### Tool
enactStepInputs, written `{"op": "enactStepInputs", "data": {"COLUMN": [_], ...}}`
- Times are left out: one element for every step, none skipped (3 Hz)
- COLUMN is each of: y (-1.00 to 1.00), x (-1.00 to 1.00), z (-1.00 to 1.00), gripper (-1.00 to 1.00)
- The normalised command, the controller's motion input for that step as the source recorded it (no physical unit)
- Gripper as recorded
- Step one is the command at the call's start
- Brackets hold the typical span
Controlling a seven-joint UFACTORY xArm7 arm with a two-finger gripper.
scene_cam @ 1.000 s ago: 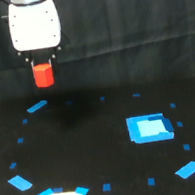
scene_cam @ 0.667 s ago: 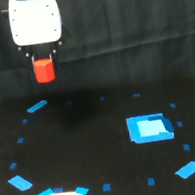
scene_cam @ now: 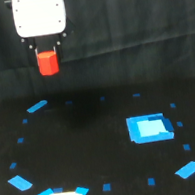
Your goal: Pick up the red object from the table
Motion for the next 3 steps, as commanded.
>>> {"op": "enactStepInputs", "data": {"y": [-0.31,0.01,-0.43], "x": [0.04,-0.12,0.12], "z": [0.11,0.39,0.77], "gripper": [-1.0,-0.94,-1.0]}}
